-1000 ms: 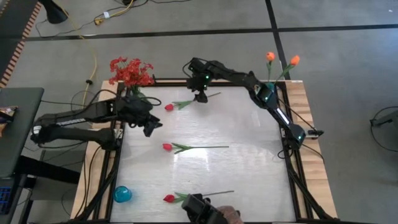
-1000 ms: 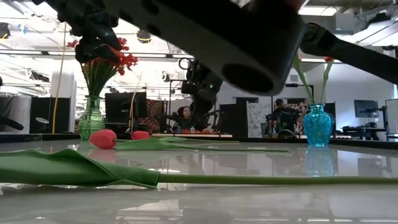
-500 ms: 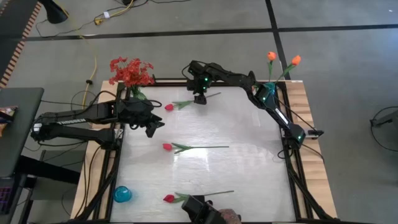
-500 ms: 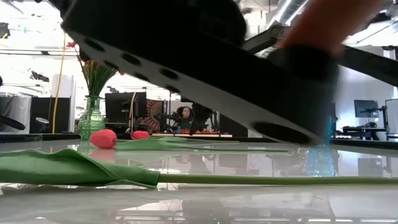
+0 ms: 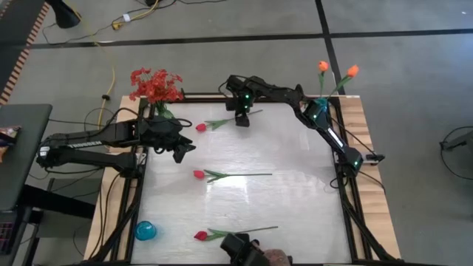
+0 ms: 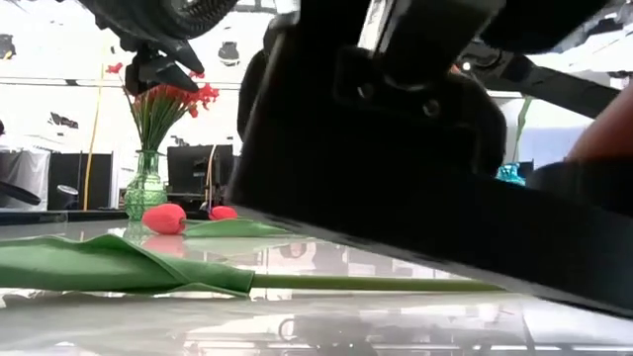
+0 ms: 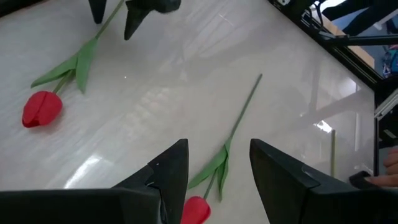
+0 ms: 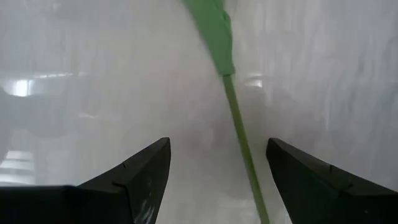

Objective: Sort flowers into vase by color
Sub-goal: Put the top center pink tulip into the bottom blue vase

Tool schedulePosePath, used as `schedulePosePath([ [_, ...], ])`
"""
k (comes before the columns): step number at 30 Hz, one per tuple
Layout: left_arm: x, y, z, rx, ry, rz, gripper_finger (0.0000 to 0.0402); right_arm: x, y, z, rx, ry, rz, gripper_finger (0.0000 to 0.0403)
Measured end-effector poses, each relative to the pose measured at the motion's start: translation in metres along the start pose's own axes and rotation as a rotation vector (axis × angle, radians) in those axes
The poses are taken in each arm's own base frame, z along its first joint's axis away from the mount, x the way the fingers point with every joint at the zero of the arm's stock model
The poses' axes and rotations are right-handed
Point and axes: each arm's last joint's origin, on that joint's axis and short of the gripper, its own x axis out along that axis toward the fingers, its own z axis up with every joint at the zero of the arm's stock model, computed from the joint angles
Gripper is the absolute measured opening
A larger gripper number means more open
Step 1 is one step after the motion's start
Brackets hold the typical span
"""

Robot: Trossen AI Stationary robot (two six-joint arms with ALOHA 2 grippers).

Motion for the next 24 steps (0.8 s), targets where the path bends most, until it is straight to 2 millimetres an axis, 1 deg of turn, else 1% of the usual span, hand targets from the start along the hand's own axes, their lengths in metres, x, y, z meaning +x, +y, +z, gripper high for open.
schedulePosePath([
  [6,0.0,0.0,0.0,0.025,0.004,0.002,0.0158,0.002,0.004,0.003,-0.023,0.012,-0.011,0.0292],
  [10,0.0,0.0,0.0,0.045,0.004,0.003,0.0158,0.003,0.007,0.005,-0.034,0.029,-0.037,0.0268],
  [13,0.0,0.0,0.0,0.045,0.002,0.006,0.0158,0.004,0.01,0.007,-0.042,0.035,-0.043,0.0232],
  [18,0.0,0.0,0.0,0.025,0.002,0.006,0.0158,0.007,0.018,0.01,-0.053,0.062,-0.051,0.0152],
  [22,0.0,0.0,0.0,0.016,0.002,0.005,0.0158,0.008,0.025,0.015,-0.014,0.071,-0.056,0.0091],
  [24,0.0,0.0,0.0,0.024,0.002,0.006,0.0158,0.01,0.03,0.017,0.014,0.087,-0.083,0.0075],
])
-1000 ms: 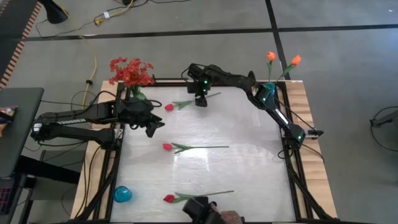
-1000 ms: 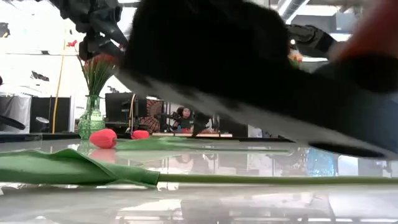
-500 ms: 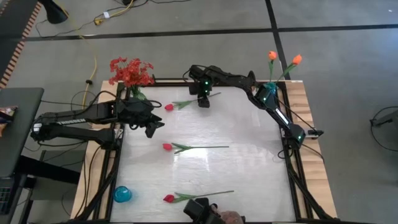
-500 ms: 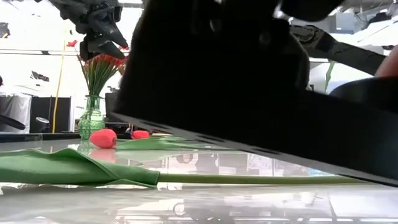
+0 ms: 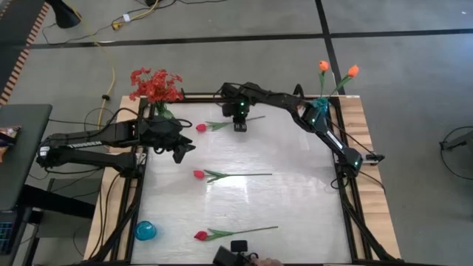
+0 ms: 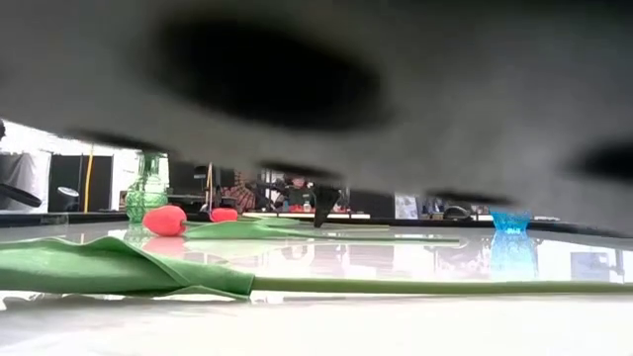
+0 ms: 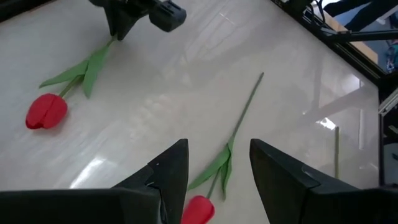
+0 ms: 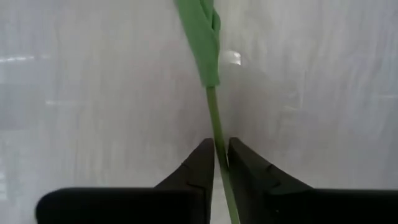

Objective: Sort flowers into vase by color
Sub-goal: Put the top center pink tulip into the bottom blue vase

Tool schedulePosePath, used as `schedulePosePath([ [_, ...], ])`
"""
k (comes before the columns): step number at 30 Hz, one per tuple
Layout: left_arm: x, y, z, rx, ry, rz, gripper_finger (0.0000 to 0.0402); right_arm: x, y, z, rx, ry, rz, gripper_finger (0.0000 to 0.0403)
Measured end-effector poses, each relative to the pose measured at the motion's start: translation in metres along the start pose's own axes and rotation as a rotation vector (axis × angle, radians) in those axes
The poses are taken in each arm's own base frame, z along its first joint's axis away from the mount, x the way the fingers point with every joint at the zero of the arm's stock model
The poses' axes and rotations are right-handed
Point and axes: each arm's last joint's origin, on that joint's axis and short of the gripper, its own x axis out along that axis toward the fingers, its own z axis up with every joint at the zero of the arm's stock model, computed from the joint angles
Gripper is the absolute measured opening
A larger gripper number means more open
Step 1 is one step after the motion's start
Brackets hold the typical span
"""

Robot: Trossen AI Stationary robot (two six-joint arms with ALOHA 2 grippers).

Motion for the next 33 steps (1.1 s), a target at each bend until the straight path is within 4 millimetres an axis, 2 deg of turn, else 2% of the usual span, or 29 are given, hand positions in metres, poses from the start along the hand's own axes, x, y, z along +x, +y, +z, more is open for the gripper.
schedulePosePath([
  [8,0.0,0.001,0.001,0.057,-0.021,0.029,0.0157,0.0,0.003,0.002,0.032,0.018,-0.032,0.0067],
  [15,0.0,0.002,0.002,0.062,-0.042,0.062,0.0157,-0.01,0.003,0.007,0.014,-0.005,-0.023,0.0066],
  [20,0.0,0.002,0.002,0.047,-0.05,0.074,0.0157,-0.021,-0.011,0.001,0.045,0.006,-0.066,0.0062],
  [23,0.0,0.002,0.002,0.066,-0.046,0.067,0.0157,-0.028,-0.02,-0.004,0.07,0.009,-0.07,0.0045],
  [27,-0.001,0.001,0.002,0.121,-0.04,0.059,0.0157,-0.035,-0.023,-0.013,0.107,0.011,0.02,0.0029],
  [30,-0.001,0.001,0.003,0.126,-0.05,0.053,0.0157,-0.038,-0.02,-0.018,0.121,0.047,0.073,0.0042],
  [33,-0.001,0.001,0.003,0.155,-0.052,0.052,0.0158,-0.037,-0.02,-0.021,0.12,0.062,0.084,0.0078],
])
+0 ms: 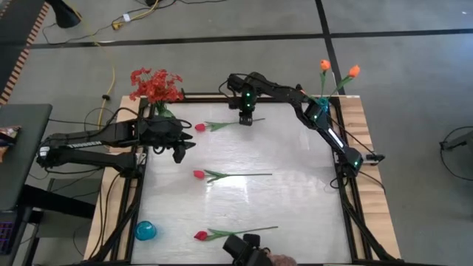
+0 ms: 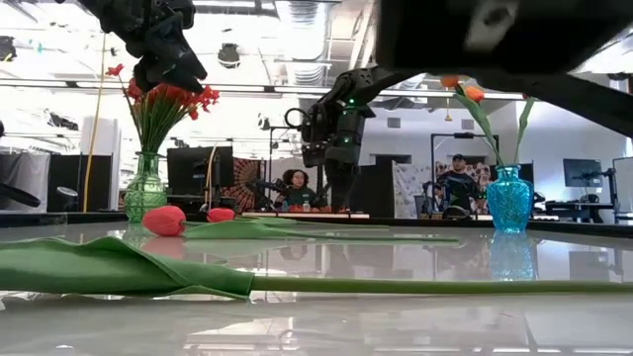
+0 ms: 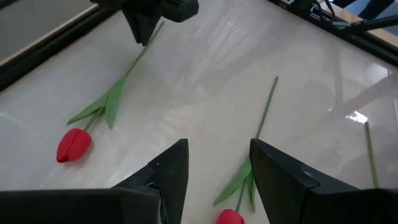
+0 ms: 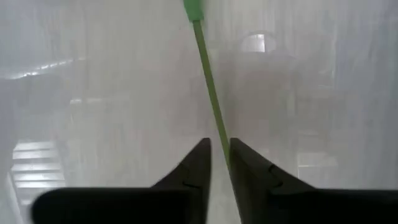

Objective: Sort flowers into vase by color
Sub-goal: Put the top center pink tulip into the bottom blue vase

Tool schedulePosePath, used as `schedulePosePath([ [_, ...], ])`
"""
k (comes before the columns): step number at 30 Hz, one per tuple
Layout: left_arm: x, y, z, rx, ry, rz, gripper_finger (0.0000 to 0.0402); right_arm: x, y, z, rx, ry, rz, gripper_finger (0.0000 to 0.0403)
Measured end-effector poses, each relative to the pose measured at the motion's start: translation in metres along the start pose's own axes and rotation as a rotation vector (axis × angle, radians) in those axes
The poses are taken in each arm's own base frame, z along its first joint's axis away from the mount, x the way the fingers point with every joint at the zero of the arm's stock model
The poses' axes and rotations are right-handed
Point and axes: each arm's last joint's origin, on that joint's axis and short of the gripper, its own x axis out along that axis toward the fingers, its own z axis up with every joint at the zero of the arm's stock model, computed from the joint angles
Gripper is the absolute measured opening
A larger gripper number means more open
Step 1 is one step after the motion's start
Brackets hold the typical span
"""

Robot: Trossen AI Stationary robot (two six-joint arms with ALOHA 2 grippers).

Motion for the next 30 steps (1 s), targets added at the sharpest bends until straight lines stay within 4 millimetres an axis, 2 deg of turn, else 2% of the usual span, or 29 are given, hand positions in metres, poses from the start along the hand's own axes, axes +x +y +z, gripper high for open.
schedulePosePath([
  [6,0.0,0.0,0.0,0.042,0.0,-0.002,0.0157,-0.003,-0.006,-0.008,0.028,0.053,-0.023,0.0174],
  [10,0.0,0.0,0.0,0.065,-0.002,0.003,0.0157,-0.004,-0.012,-0.011,0.041,0.061,-0.052,0.0202],
  [15,0.0,0.0,0.0,0.053,-0.003,0.007,0.0157,-0.009,-0.011,-0.013,0.062,0.028,-0.002,0.0188],
  [18,0.0,0.0,0.0,0.048,-0.003,0.008,0.0157,-0.021,0.003,-0.016,0.029,-0.001,0.019,0.0172],
  [22,0.0,0.001,0.0,0.049,-0.01,0.025,0.0157,-0.034,0.019,-0.024,-0.075,-0.058,-0.059,0.0154],
  [26,0.0,0.002,0.001,0.049,-0.027,0.061,0.0157,-0.029,0.024,-0.027,-0.174,-0.117,-0.147,0.0144],
  [30,0.0,0.002,0.002,0.048,-0.035,0.07,0.0157,-0.022,0.026,-0.027,-0.194,-0.138,-0.16,0.0144],
])
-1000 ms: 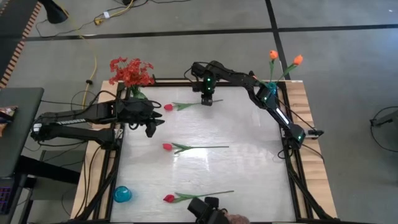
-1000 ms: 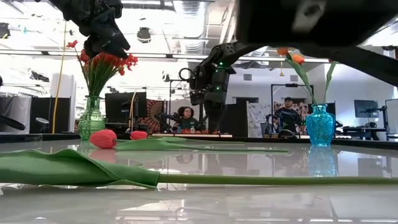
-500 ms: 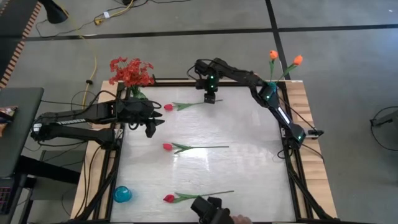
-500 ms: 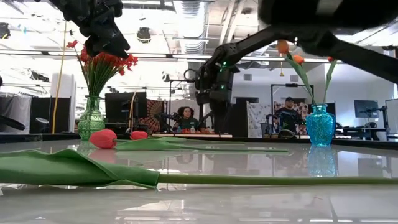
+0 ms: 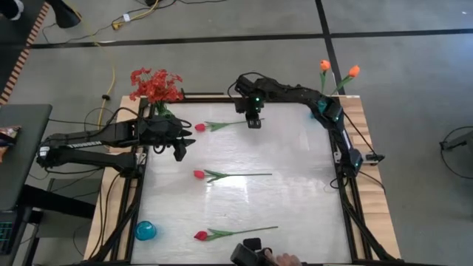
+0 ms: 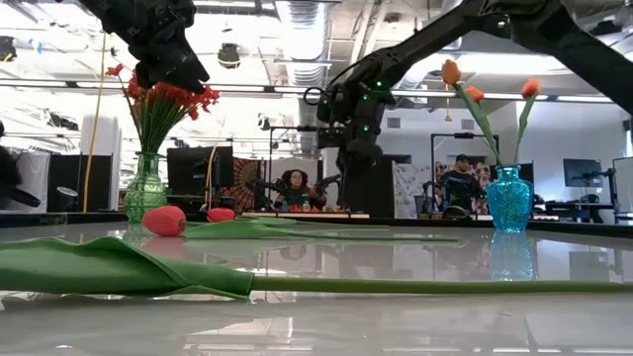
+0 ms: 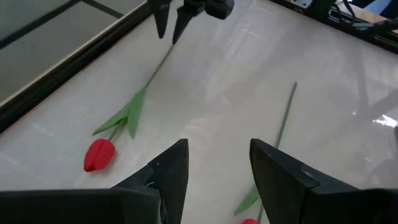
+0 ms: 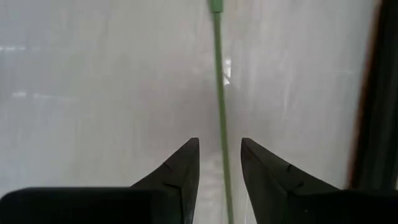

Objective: Sort flowers into vase by color
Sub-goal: Put the top center pink tulip into the bottom blue vase

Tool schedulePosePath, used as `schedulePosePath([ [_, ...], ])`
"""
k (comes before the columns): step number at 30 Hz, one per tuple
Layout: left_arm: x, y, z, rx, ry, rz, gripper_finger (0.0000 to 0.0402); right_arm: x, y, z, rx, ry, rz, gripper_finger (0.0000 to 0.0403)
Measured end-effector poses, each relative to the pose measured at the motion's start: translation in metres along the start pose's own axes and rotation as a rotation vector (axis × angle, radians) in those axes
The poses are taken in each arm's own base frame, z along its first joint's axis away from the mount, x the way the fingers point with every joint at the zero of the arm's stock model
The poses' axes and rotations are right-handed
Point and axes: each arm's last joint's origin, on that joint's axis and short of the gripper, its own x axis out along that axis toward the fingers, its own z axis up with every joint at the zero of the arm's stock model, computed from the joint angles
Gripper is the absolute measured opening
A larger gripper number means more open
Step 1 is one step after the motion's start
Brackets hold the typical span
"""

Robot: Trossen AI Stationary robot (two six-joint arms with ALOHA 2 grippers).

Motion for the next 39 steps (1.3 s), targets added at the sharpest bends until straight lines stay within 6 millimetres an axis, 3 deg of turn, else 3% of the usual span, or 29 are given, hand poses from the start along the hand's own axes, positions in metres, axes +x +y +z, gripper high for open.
schedulePosePath([
  [15,0.0,0.0,0.001,-0.013,-0.013,0.007,0.0158,0.049,-0.004,-0.012,0.002,0.115,0.035,0.0166],
  [25,0.0,0.0,0.002,-0.013,-0.023,0.028,0.0157,0.055,-0.002,-0.01,-0.009,0.137,0.008,0.0145],
  [30,0.0,0.0,0.002,-0.013,-0.023,0.027,0.0157,0.055,-0.003,-0.009,0.035,0.139,-0.011,0.0108],
  [36,0.0,0.0,0.001,-0.009,-0.021,0.021,0.0158,0.056,-0.003,-0.01,0.064,0.15,-0.022,0.0021],
  [39,0.0,0.0,0.001,-0.009,-0.02,0.019,0.0158,0.055,-0.001,-0.01,0.06,0.156,-0.017,0.0017],
])
